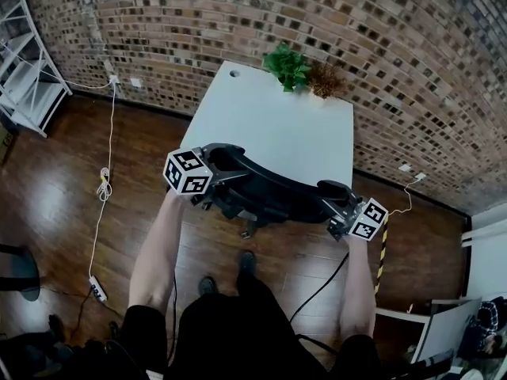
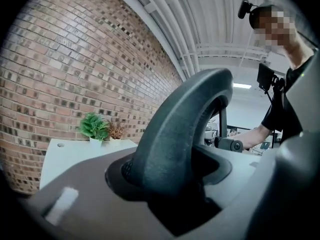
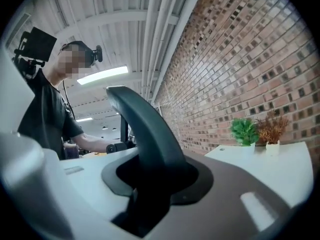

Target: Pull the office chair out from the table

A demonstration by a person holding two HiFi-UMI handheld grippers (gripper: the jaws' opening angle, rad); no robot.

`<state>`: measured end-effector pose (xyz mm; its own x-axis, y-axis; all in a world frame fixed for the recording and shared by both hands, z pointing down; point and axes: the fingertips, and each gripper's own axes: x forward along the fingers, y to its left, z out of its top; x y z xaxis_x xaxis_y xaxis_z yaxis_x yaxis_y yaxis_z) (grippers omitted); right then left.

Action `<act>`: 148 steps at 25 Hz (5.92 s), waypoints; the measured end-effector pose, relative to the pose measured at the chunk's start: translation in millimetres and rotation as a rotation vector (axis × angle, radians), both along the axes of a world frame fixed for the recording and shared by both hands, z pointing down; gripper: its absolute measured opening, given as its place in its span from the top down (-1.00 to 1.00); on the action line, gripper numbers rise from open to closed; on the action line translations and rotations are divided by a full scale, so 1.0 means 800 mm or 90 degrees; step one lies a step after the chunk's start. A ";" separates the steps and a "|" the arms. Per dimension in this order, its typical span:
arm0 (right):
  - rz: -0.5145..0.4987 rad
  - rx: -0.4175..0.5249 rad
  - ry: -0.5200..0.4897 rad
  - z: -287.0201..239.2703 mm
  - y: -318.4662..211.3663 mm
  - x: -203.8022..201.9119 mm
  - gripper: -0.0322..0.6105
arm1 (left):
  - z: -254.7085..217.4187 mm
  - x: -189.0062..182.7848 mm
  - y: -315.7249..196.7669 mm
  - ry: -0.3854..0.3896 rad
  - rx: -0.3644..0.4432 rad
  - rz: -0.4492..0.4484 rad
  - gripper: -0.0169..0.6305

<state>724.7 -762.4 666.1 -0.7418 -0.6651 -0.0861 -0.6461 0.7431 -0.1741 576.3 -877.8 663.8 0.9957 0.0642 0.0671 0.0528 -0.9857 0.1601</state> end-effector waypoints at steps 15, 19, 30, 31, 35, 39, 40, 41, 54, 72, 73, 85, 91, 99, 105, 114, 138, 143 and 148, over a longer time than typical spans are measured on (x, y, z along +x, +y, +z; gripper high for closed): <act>0.025 0.026 -0.017 0.022 0.174 -0.074 0.42 | -0.003 -0.100 0.196 0.004 0.029 -0.038 -0.19; 0.018 0.019 -0.028 0.009 0.207 -0.094 0.45 | -0.009 -0.113 0.225 0.003 0.023 -0.024 -0.19; 0.046 0.006 -0.049 -0.012 0.297 -0.198 0.47 | -0.009 -0.191 0.299 0.010 -0.009 -0.012 -0.23; 0.049 0.014 -0.040 0.002 0.303 -0.210 0.47 | 0.006 -0.203 0.302 0.021 -0.002 -0.009 -0.23; 0.050 0.032 -0.020 0.005 0.378 -0.260 0.47 | 0.006 -0.257 0.374 0.038 0.002 -0.022 -0.24; 0.045 0.022 -0.020 -0.060 0.462 -0.312 0.47 | -0.059 -0.309 0.454 0.035 0.004 -0.019 -0.25; 0.048 0.017 -0.020 -0.083 0.475 -0.321 0.47 | -0.083 -0.318 0.464 0.034 0.007 -0.013 -0.25; 0.049 0.013 -0.022 -0.109 0.488 -0.327 0.47 | -0.109 -0.324 0.477 0.031 0.007 -0.011 -0.25; 0.076 0.009 -0.014 -0.173 0.645 -0.464 0.47 | -0.188 -0.461 0.624 0.044 0.018 0.013 -0.26; 0.015 0.061 -0.022 -0.255 0.902 -0.488 0.48 | -0.243 -0.495 0.881 0.048 0.047 -0.088 -0.36; 0.018 0.064 -0.021 -0.252 0.909 -0.487 0.48 | -0.238 -0.494 0.889 0.048 0.047 -0.092 -0.36; 0.358 0.280 -0.025 -0.231 1.126 -0.443 0.22 | -0.185 -0.634 0.981 0.184 0.088 -0.316 -0.64; 0.441 0.179 -0.157 -0.167 1.224 -0.508 0.26 | -0.159 -0.684 1.126 0.239 -0.013 -0.227 -0.14; 0.415 0.145 0.038 -0.167 1.228 -0.920 0.76 | -0.130 -0.767 1.349 0.258 -0.114 -0.031 0.02; 0.546 0.036 0.214 -0.163 1.267 -1.038 0.89 | -0.165 -0.882 1.401 0.323 -0.100 0.012 0.51; 0.527 0.096 0.224 -0.222 1.337 -1.110 0.89 | -0.262 -0.965 1.479 0.361 0.070 0.011 0.78; 0.490 0.168 0.108 -0.224 1.542 -0.953 0.89 | -0.285 -0.975 1.531 0.375 0.182 -0.187 0.78; 0.454 0.119 0.126 -0.235 1.522 -0.966 0.89 | -0.297 -0.979 1.514 0.368 0.175 -0.203 0.78; 0.421 0.099 0.173 -0.235 1.508 -0.979 0.89 | -0.299 -0.979 1.501 0.361 0.179 -0.217 0.78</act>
<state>-58.3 443.9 477.8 -0.1974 -0.9766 -0.0855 -0.9737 0.1852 0.1324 -207.3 323.1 424.4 0.8436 -0.1996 -0.4985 -0.2651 -0.9621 -0.0634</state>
